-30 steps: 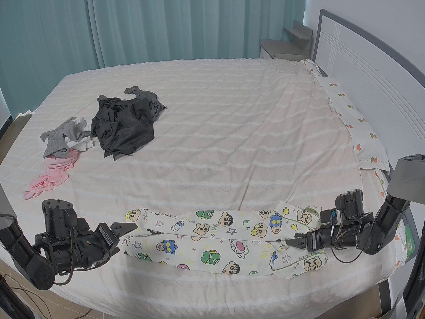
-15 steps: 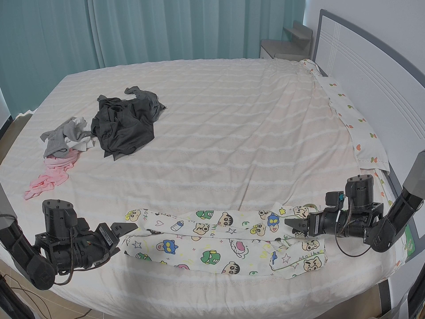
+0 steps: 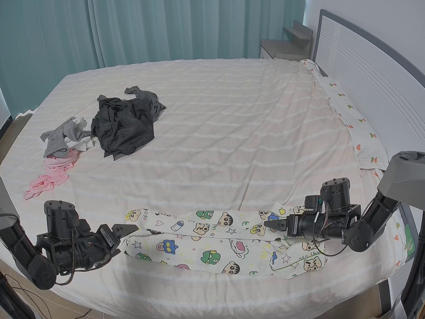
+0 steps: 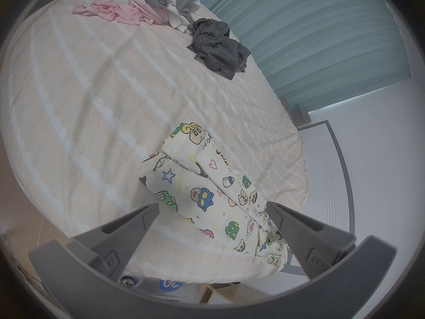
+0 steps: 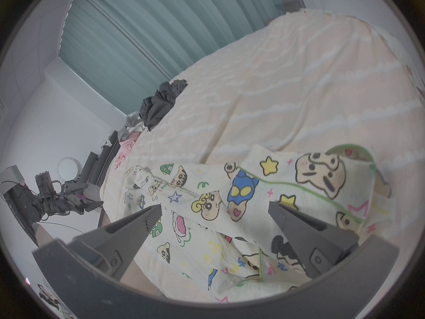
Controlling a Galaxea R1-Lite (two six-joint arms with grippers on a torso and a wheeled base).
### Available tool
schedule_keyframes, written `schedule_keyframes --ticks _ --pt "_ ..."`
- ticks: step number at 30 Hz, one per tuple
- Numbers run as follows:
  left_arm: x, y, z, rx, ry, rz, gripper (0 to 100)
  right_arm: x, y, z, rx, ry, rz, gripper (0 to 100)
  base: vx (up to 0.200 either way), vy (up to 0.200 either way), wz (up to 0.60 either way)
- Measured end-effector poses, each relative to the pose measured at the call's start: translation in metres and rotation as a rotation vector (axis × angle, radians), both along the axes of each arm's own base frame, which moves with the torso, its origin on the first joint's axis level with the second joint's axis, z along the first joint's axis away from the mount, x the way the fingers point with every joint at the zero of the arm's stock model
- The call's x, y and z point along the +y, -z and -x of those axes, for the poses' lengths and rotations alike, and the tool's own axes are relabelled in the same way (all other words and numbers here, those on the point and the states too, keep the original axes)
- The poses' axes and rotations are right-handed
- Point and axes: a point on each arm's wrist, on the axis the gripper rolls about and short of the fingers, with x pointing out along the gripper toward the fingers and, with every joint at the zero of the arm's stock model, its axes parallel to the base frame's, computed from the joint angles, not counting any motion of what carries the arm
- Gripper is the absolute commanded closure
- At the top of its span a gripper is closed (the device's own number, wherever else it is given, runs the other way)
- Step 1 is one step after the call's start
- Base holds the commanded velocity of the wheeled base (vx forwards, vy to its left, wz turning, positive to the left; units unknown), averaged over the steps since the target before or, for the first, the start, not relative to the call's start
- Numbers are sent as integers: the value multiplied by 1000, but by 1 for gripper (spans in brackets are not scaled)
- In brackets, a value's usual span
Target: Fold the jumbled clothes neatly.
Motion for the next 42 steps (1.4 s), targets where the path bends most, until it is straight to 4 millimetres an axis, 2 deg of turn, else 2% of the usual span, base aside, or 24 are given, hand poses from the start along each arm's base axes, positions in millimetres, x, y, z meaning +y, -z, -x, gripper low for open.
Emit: schedule_keyframes --ticks 6,11,17,22,26,31,36,42 --pt "0 1 0 3 -1 -1 0 -3 14 -1 54 10 7 0 0 0 0" --pt "0 0 0 -1 -1 -5 0 -6 16 3 64 24 -7 0 0 0 0" --pt "0 -2 0 -38 8 -52 0 -11 -7 18 13 59 -85 0 0 0 0" --pt "-3 -7 -3 -84 24 -105 0 -27 -27 37 -48 142 -217 0 0 0 0" --pt "-8 -10 -10 -113 35 -168 0 -40 -32 47 -87 195 -290 0 0 0 0" --pt "-13 -14 -24 -81 19 -236 0 -48 -27 56 -114 227 -341 0 0 0 0" --pt "-22 -23 -36 -85 14 -270 0 -51 -10 63 -33 253 -332 0 0 0 0" --pt "-33 -28 -45 -115 -1 -295 0 -49 -2 68 9 249 -317 0 0 0 0"
